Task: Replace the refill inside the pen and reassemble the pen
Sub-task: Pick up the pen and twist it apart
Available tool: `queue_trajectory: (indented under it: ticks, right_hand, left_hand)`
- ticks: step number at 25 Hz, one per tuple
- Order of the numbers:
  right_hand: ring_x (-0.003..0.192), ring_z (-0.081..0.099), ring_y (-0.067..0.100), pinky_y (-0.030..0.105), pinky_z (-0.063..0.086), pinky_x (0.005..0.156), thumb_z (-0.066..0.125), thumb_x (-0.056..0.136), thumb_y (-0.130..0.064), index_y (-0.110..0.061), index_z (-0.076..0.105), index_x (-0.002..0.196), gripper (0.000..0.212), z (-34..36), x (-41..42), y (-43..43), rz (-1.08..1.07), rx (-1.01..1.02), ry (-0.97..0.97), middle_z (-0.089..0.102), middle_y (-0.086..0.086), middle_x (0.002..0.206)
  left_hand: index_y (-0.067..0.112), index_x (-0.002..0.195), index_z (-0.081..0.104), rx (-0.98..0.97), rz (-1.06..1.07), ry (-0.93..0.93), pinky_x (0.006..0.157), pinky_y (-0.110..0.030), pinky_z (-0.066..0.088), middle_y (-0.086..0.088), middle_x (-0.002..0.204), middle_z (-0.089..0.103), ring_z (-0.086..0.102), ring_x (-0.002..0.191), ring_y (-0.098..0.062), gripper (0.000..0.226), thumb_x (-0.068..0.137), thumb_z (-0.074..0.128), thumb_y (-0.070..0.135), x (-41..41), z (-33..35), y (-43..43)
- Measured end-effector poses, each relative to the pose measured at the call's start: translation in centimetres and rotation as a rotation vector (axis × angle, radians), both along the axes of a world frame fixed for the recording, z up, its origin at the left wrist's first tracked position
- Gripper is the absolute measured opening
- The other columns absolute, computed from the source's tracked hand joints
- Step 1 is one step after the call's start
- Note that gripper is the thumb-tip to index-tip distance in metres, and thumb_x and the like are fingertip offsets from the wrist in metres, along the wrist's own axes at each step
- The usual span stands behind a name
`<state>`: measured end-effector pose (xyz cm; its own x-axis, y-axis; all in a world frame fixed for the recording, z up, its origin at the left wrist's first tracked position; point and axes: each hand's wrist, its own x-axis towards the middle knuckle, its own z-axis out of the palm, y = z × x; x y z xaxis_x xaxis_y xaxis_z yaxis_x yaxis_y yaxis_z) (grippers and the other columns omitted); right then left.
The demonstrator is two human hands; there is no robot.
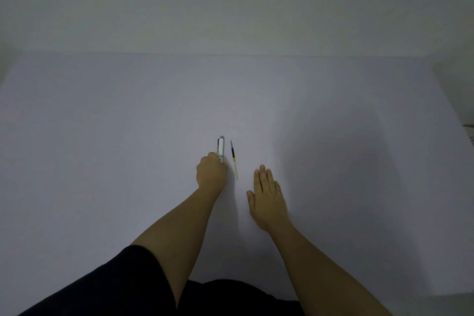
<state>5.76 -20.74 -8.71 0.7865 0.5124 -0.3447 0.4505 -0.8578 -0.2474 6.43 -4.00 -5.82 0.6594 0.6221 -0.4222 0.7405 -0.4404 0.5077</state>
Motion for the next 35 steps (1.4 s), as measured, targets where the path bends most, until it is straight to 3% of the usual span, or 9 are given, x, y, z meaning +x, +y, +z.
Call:
queue_trajectory:
  ticks: [2, 6, 10, 13, 16, 20, 23, 28, 35]
  right_hand:
    - [0.147, 0.0, 0.024, 0.038, 0.005, 0.119, 0.024, 0.099, -0.034, -0.007, 0.003, 0.147, 0.059, 0.2, 0.1, 0.0, -0.007, 0.045, -0.024, -0.002, 0.012, 0.159]
    - [0.138, 0.033, 0.029, 0.038, 0.027, 0.113, 0.043, 0.096, -0.023, -0.002, 0.035, 0.14, 0.049, 2.1, 2.3, 1.0, -0.111, 0.326, -0.131, 0.034, 0.017, 0.15]
    - [0.129, 0.044, 0.026, 0.036, 0.036, 0.109, 0.043, 0.097, -0.02, -0.004, 0.037, 0.138, 0.044, 5.1, 5.9, 2.9, -0.138, 0.624, 0.127, 0.045, 0.014, 0.14]
    - [0.112, 0.053, 0.018, 0.027, 0.039, 0.098, 0.043, 0.097, -0.027, -0.008, 0.035, 0.14, 0.048, 7.0, 7.6, 3.8, -0.025, 0.596, 0.283, 0.051, 0.008, 0.133]
    - [0.085, 0.061, 0.015, 0.026, 0.046, 0.08, 0.045, 0.096, -0.027, -0.01, 0.055, 0.124, 0.034, 8.3, 8.3, 3.8, 0.1, 0.556, 0.3, 0.068, 0.006, 0.102]
    - [0.072, 0.061, 0.021, 0.027, 0.046, 0.069, 0.051, 0.094, -0.019, -0.009, 0.07, 0.097, 0.021, 9.3, 8.9, 3.6, 0.17, 0.577, 0.252, 0.069, 0.013, 0.084]
    - [0.071, 0.057, 0.023, 0.023, 0.044, 0.067, 0.057, 0.091, -0.02, -0.01, 0.072, 0.098, 0.019, 9.6, 9.3, 3.5, 0.153, 0.626, 0.237, 0.069, 0.013, 0.083]
    - [0.067, 0.051, 0.002, 0.008, 0.037, 0.064, 0.062, 0.088, -0.02, -0.013, 0.072, 0.101, 0.018, 9.3, 9.3, 3.3, 0.132, 0.689, 0.232, 0.061, -0.002, 0.075]
    - [0.076, 0.055, 0.013, 0.01, 0.04, 0.066, 0.064, 0.086, -0.018, -0.016, 0.073, 0.101, 0.018, 8.3, 9.4, 2.7, 0.047, 0.715, 0.317, 0.067, 0.012, 0.086]
  left_hand:
    - [-0.003, 0.099, 0.056, 0.001, -0.022, -0.006, 0.066, -0.038, 0.047, -0.024, 0.095, 0.062, 0.061, 0.084, -0.039, 0.022, 0.089, 0.048, 0.014, -0.5, 0.1, 0.3]
    - [0.002, 0.084, 0.055, 0.035, -0.17, -0.101, 0.058, -0.032, 0.039, -0.011, 0.077, 0.056, 0.052, 0.066, -0.027, 0.018, 0.086, 0.055, 0.02, -1.8, 1.4, 2.3]
    - [0.003, 0.09, 0.059, 0.053, -0.494, -0.262, 0.066, -0.03, 0.037, -0.006, 0.082, 0.051, 0.047, 0.072, -0.022, 0.014, 0.086, 0.059, 0.017, -2.5, 3.5, 5.6]
    - [0.004, 0.093, 0.059, 0.097, -0.682, -0.378, 0.067, -0.026, 0.036, -0.006, 0.083, 0.052, 0.046, 0.071, -0.018, 0.014, 0.088, 0.059, 0.016, -2.7, 5.2, 6.7]
    - [0.007, 0.096, 0.057, 0.106, -0.761, -0.417, 0.066, -0.026, 0.038, -0.006, 0.084, 0.058, 0.047, 0.069, -0.016, 0.013, 0.09, 0.056, 0.019, -2.7, 6.3, 6.4]
    - [0.007, 0.11, 0.061, 0.133, -0.811, -0.426, 0.072, -0.026, 0.039, -0.008, 0.091, 0.066, 0.054, 0.078, -0.02, 0.023, 0.093, 0.053, 0.021, -2.6, 6.6, 5.5]
    - [0.009, 0.106, 0.065, 0.14, -0.806, -0.467, 0.064, -0.024, 0.037, -0.011, 0.079, 0.066, 0.056, 0.071, -0.025, 0.022, 0.094, 0.051, 0.021, -2.6, 6.6, 5.2]
    - [0.01, 0.1, 0.066, 0.119, -0.785, -0.48, 0.055, -0.013, 0.028, -0.011, 0.067, 0.062, 0.051, 0.06, -0.022, 0.021, 0.094, 0.05, 0.023, -2.4, 6.7, 5.2]
    - [0.014, 0.1, 0.068, 0.054, -0.74, -0.478, 0.056, -0.017, 0.032, -0.003, 0.064, 0.058, 0.045, 0.058, -0.015, 0.019, 0.093, 0.052, 0.022, -2.9, 5.8, 4.8]
